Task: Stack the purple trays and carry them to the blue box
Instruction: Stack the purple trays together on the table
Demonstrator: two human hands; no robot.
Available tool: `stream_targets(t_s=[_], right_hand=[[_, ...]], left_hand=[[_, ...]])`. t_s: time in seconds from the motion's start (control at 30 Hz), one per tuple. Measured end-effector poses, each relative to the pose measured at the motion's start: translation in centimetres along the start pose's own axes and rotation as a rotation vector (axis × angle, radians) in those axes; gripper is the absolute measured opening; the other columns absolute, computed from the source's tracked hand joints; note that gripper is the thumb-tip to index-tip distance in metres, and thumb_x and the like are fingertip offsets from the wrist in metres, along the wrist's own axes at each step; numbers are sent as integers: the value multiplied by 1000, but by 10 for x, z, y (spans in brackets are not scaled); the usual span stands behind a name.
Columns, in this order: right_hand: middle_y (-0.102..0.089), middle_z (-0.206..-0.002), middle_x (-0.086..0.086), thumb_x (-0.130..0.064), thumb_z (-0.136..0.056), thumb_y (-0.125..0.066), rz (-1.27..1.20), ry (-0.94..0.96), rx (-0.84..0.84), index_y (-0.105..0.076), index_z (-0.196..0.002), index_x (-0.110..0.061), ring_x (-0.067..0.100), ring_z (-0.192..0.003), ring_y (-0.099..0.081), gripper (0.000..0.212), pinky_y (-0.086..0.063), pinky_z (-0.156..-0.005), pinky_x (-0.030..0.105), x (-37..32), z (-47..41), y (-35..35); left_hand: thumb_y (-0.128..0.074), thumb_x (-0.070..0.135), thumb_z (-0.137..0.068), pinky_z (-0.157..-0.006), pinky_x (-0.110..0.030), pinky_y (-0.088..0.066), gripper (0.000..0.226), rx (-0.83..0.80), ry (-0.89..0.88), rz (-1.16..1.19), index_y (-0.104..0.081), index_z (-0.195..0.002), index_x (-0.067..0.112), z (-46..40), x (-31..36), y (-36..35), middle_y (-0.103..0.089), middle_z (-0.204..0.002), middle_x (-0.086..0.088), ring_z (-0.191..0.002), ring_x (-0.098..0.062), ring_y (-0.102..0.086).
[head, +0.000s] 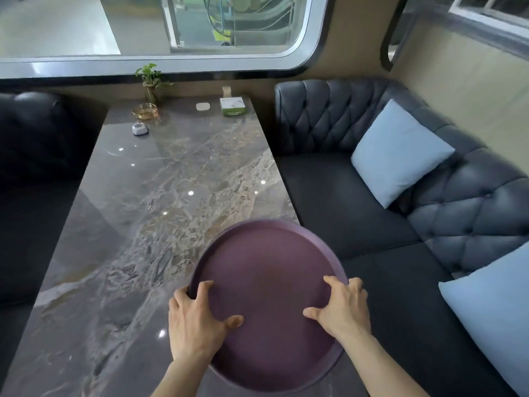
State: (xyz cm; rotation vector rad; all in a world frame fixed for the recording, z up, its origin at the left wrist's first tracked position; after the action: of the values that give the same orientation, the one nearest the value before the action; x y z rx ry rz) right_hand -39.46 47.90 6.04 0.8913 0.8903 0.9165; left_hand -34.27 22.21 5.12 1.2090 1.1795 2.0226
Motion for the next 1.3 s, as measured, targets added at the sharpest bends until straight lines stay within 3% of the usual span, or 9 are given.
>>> stream_targets(t_s=[0.23,0.53,0.77,0.9,1.0,1.13,1.3], right_hand=[[-37,-139,11,-52,-72,-86,-61,-21,-71,-46,-146,-32,32,-126,-44,86,-50,-93,39,12,-47,-28],[-35,-136,12,-42,-85,-78,-17,20,4,-43,-142,-28,29,-120,-43,68,-50,-96,39,-5,-76,-42],[-36,-136,11,-45,-86,-76,-27,111,-14,-35,-147,-28,28,-123,-39,76,-44,-102,37,-11,-91,-49],[-31,-146,11,-45,-85,-77,-223,112,-27,-21,-156,-26,29,-133,-35,93,-41,-108,40,-5,-94,-53],[-34,-152,10,-44,-89,-72,-350,29,61,-18,-158,-19,30,-136,-41,91,-46,-103,44,1,-85,-62],[-45,-139,18,-44,-96,-61,-272,-3,178,-24,-155,-6,33,-123,-49,80,-50,-94,42,1,-75,-75],[-48,-132,25,-44,-96,-58,-70,29,250,-26,-153,7,36,-109,-53,82,-49,-92,46,-6,-75,-91]], left_hand=[[-85,67,-51,-106,-42,-41,93,-12,65,-33,-48,-131,37,-20,4,-39,-41,-135,-11,-127,-32,-39],[-89,64,-47,-103,-45,-42,86,50,131,-14,-53,-119,33,-38,-4,-59,-46,-130,-12,-123,-35,-43],[-88,66,-44,-107,-44,-35,89,110,177,-55,-53,-118,31,-48,-10,-64,-49,-128,-9,-122,-34,-39],[-92,58,-46,-107,-47,-38,100,94,198,54,-46,-131,32,-49,-12,-68,-43,-133,-11,-125,-35,-36],[-87,63,-49,-110,-48,-38,118,78,186,45,-27,-147,38,-49,-13,-70,-38,-138,-14,-130,-35,-33],[-74,73,-63,-115,-51,-33,117,86,152,101,-8,-154,42,-53,-21,-78,-29,-149,-15,-137,-37,-30],[-56,73,-78,-112,-54,-32,100,174,187,20,-11,-156,31,-62,-16,-97,-27,-150,-22,-135,-41,-30]])
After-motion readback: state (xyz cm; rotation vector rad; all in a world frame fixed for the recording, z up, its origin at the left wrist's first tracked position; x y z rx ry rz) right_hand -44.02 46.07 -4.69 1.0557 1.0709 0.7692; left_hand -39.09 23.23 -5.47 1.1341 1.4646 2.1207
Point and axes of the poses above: each hand's wrist, its own z-axis away from the middle knuckle, its own y-axis out of the back of the hand, x = y × z, the point moved 1 cm from there along -z, towards the middle knuckle
